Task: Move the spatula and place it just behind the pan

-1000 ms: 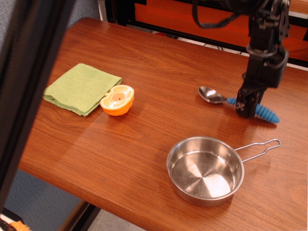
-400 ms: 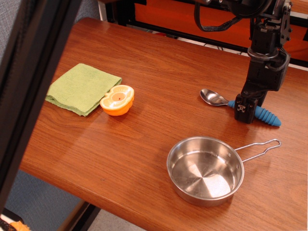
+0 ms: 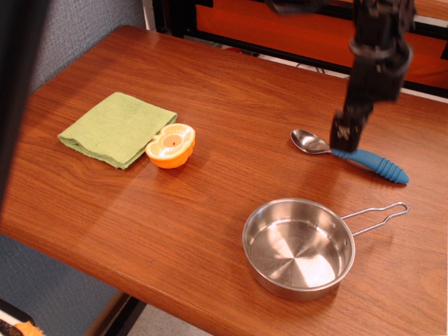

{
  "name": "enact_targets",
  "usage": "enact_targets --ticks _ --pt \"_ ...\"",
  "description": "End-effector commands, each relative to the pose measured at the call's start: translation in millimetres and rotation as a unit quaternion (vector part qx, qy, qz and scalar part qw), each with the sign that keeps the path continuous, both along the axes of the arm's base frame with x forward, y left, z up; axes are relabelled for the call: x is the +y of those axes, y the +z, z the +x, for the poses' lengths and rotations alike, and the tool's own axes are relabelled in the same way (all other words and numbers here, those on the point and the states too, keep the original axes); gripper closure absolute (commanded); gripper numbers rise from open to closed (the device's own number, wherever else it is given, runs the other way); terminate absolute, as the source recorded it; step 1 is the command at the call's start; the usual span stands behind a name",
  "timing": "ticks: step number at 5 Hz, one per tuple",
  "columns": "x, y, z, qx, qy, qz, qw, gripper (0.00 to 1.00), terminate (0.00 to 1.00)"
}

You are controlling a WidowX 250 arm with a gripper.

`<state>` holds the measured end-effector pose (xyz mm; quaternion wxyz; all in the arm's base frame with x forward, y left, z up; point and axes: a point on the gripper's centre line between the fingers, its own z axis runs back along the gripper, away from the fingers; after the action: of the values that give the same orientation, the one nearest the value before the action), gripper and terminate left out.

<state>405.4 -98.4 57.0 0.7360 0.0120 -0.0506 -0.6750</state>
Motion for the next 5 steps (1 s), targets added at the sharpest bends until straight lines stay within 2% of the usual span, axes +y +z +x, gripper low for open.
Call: enact_targets --ticks 1,2,3,4,5 --pt "69.0 52.3 -39.9 -0.025 0.235 -0.006 0.9716 0.0 0.0" --pt "102.7 50.5 -60.1 -0.003 0.355 0.002 0.935 0.0 0.0" --pt "133.8 46.8 -79.0 0.016 0.468 0.014 0.8835 0.0 0.0" --pt "153.9 47.2 -97.4 0.032 0.547 -0.001 0.8366 0.0 0.0" --pt "170.5 45.2 -115.1 0.035 0.615 0.028 0.7869 0.0 0.0"
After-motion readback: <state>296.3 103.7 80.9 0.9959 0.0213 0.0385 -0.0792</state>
